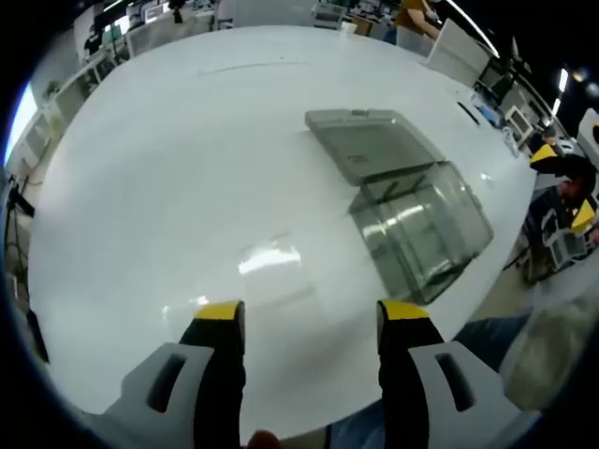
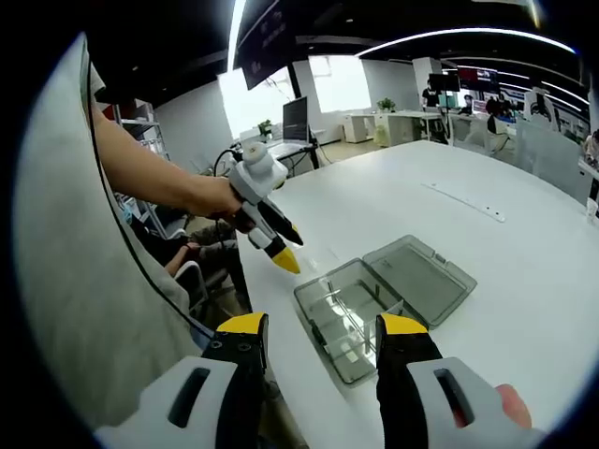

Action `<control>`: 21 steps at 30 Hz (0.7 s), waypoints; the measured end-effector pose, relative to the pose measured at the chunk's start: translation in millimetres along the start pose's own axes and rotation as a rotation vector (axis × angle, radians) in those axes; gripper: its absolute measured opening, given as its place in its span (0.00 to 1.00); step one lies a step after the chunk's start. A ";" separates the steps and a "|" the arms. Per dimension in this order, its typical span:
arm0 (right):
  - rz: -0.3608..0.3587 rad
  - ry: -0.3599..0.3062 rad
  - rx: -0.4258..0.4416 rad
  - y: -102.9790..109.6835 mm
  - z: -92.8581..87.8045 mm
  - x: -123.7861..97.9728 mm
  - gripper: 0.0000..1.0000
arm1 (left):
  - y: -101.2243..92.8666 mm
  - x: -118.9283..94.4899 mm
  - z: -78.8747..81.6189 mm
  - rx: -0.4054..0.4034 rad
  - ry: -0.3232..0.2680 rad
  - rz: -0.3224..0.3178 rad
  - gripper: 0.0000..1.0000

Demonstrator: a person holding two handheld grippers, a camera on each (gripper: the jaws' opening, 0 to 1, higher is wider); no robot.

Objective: Insert the divider into the dual guide fixture by aligning both edges with the guide slots and pushing it downward to the bottom, including one-sided entry, uneven engagement, binding, and posture correction.

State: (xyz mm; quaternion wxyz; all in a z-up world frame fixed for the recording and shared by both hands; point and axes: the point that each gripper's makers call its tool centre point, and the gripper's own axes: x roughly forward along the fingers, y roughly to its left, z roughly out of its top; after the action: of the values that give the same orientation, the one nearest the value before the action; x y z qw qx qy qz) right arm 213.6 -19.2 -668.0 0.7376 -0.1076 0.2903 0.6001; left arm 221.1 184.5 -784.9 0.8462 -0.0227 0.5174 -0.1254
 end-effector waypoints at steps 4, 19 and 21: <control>-0.001 0.005 -0.002 -0.1 -1.4 0.3 0.43 | 0.8 2.9 -1.7 -0.017 0.012 0.013 0.54; -0.012 0.021 -0.001 0.8 -8.7 -3.2 0.42 | 5.1 11.4 -0.1 -0.059 0.060 0.076 0.52; -0.014 0.019 0.001 0.4 -8.6 -3.8 0.42 | 6.5 12.4 0.3 -0.064 0.067 0.093 0.52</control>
State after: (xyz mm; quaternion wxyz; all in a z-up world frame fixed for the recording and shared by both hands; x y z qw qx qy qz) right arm 210.2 -26.6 -672.7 0.7391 -0.1151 0.2969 0.5936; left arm 228.0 187.8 -796.7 0.8321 -0.0213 0.5498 -0.0702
